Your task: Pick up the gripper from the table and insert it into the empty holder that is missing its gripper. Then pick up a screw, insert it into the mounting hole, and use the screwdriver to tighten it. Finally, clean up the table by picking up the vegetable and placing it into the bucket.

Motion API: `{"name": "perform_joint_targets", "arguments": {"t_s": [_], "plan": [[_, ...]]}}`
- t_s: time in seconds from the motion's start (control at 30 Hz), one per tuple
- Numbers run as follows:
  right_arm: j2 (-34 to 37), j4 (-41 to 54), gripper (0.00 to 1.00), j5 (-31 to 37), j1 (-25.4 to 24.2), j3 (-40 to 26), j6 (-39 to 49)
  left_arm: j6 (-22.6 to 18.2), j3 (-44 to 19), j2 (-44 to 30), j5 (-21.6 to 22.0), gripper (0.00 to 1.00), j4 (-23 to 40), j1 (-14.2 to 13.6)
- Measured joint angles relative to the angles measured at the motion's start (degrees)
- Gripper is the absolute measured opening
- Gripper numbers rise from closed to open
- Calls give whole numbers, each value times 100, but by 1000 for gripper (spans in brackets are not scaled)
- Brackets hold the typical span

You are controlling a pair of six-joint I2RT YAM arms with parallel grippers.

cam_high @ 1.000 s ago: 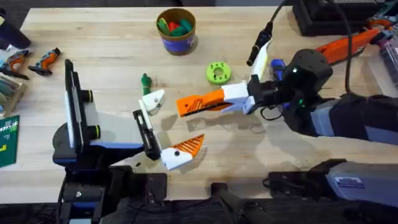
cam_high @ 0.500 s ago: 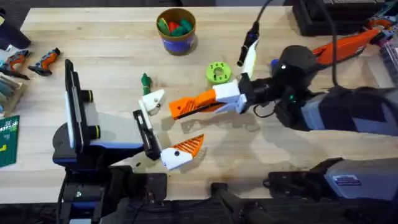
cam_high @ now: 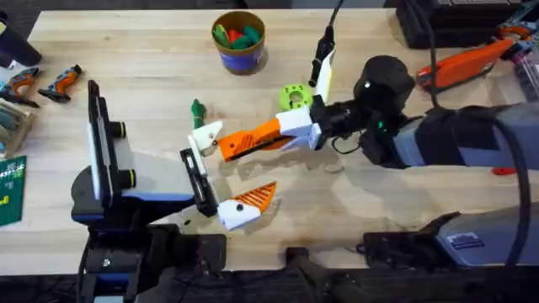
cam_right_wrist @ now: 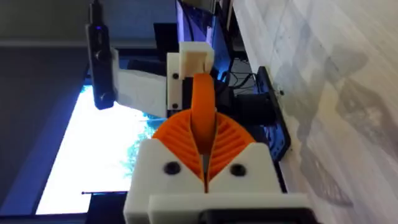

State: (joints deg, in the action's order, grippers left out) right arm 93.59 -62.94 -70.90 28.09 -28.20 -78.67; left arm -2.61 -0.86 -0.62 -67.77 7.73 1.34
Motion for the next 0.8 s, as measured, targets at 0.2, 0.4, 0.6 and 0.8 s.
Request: {"name": "perform_joint_targets", "arguments": {"t_s": [0.2,0.4,0.6,0.8], "plan": [[76,-135,11,31,154,-28,4,-2,0,0,2,985,0,0],[76,-192,11,35,184,-68,28,0,0,0,0,985,0,9],[77,-231,11,100,184,-70,50,0,0,0,0,985,0,9],[76,-247,11,264,184,-72,52,0,0,0,1,985,0,9]]}}
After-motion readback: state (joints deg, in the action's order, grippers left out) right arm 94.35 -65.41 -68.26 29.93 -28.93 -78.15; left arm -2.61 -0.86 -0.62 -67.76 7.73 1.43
